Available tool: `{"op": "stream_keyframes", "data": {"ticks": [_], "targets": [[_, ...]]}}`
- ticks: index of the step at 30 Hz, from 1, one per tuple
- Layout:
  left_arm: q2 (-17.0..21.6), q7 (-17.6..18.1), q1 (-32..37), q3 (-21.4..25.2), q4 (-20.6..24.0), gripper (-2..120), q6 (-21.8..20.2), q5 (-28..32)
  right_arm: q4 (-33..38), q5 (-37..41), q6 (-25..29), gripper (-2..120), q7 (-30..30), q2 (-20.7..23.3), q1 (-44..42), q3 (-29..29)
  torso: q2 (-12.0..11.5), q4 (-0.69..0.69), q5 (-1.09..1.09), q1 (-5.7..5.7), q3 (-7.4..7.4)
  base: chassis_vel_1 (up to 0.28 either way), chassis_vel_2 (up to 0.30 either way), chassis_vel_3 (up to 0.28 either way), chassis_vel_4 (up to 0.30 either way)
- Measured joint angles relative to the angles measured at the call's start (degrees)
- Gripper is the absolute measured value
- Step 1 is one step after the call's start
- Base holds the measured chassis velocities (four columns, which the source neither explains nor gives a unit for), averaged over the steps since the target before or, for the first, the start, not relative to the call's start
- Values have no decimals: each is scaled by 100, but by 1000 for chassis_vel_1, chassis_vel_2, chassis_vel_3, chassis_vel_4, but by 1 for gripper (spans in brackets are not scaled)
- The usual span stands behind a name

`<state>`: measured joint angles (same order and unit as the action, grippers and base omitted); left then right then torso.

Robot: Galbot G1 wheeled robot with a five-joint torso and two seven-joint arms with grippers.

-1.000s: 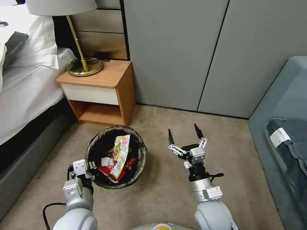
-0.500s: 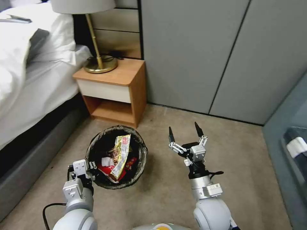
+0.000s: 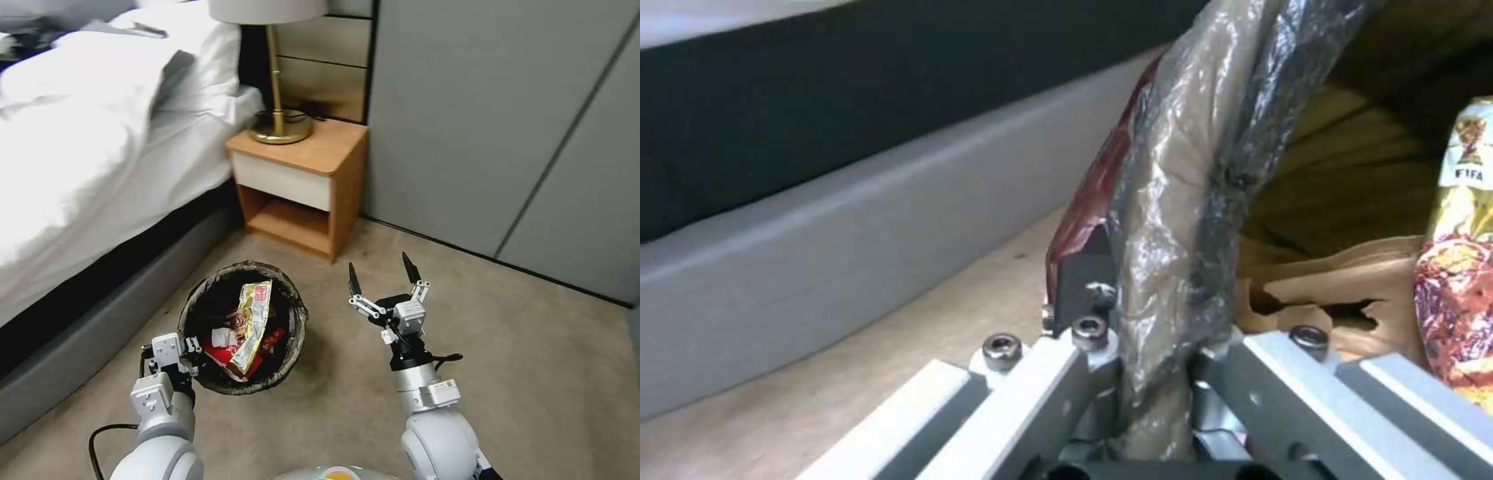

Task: Pick up the trash bin, then pick up the garbage from the floor and place it into the trash bin.

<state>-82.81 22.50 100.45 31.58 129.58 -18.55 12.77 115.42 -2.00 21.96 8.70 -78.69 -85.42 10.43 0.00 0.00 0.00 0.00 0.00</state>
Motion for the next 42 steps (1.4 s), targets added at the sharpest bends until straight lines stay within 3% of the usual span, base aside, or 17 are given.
{"op": "stream_keyframes", "data": {"ticks": [42], "targets": [[-3,-15,234,4,88,0,72,-57,23,26,-75,100,-94,34,124,-84,0,0,0,0,0,119,126,122,124]]}}
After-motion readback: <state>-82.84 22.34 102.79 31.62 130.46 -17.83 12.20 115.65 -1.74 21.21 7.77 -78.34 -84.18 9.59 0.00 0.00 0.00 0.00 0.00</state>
